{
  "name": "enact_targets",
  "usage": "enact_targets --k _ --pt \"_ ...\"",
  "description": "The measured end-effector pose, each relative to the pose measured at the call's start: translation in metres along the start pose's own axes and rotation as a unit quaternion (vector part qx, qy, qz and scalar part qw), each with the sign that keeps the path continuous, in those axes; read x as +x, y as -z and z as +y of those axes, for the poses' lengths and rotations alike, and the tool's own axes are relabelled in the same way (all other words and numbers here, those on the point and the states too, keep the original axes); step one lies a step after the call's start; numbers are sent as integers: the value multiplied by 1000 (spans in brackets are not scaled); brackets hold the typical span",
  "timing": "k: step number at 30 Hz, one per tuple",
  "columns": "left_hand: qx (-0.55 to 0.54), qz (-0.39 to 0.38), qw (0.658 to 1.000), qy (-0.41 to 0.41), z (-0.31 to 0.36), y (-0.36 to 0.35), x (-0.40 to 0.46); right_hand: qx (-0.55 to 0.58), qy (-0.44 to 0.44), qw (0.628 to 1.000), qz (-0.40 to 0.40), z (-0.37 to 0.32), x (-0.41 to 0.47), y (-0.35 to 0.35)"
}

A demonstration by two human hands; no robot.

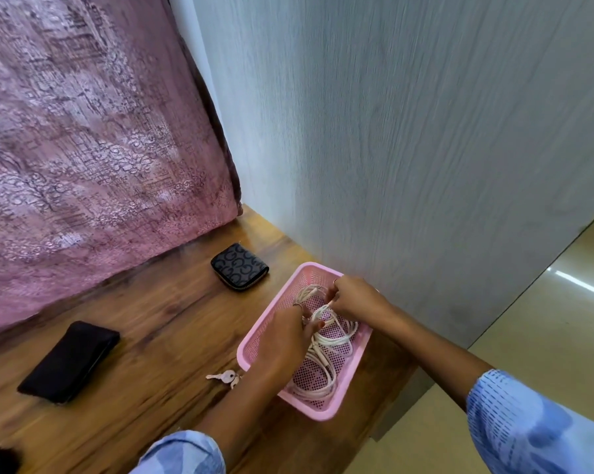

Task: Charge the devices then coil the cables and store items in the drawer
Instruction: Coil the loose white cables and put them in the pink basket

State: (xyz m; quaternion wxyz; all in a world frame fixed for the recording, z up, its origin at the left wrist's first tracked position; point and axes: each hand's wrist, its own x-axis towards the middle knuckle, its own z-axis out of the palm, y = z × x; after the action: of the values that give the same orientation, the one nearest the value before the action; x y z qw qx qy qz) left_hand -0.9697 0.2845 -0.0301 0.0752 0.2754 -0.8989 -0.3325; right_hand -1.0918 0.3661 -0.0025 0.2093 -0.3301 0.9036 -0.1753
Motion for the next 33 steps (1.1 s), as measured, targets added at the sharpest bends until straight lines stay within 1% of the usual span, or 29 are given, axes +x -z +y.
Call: enact_targets --k 5,11,14,17,22,24,27,31,33 --pt "10 7 1000 -14 2 3 -5 -33 23 999 23 -2 -8 3" --pt "67 39 996 -36 7 20 -16 -74 40 994 74 -5 -28 2" --pt "87 57 992 -77 6 32 -28 -93 52 992 71 -13 -45 5" --pt "81 83 988 -104 5 43 -44 -128 79 987 62 -25 -61 4" --pt "108 132 978 -122 -1 62 -72 -160 104 981 37 -52 -87 -11" --pt "113 146 976 -112 -6 70 -90 -163 122 978 48 -63 -102 -19" --pt "117 160 978 -71 -22 76 -129 -146 156 974 71 -81 -132 -34" --pt "100 170 980 -20 -49 82 -187 -96 215 962 138 -100 -175 -61" --pt "106 159 981 7 -63 83 -211 -65 223 958 168 -106 -197 -76"
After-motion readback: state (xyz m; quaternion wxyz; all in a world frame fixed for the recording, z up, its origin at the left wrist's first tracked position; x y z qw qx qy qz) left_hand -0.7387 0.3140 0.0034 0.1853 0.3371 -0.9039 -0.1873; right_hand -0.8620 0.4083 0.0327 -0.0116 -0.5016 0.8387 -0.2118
